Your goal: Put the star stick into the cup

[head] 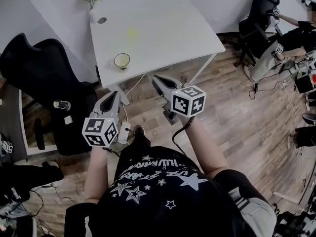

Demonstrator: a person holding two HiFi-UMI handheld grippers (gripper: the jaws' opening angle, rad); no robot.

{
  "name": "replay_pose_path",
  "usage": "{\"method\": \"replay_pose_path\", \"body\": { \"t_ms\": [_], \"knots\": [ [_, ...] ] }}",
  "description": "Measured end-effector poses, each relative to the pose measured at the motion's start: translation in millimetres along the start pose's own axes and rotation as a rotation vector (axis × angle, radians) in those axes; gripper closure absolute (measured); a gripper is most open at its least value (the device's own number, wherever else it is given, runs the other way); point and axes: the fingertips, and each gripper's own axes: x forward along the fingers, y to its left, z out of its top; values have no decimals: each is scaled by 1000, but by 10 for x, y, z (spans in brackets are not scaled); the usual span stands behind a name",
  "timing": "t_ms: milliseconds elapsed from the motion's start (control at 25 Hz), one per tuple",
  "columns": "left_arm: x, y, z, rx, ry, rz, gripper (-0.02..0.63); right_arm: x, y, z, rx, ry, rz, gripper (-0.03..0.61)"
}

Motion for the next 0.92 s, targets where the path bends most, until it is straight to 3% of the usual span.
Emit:
{"method": "replay_pose_path", "body": {
  "t_ms": [920],
  "knots": [
    [-722, -659, -398, -25, -13, -20, 611, -962, 472, -554, -42, 10, -4, 563]
  ]
}}
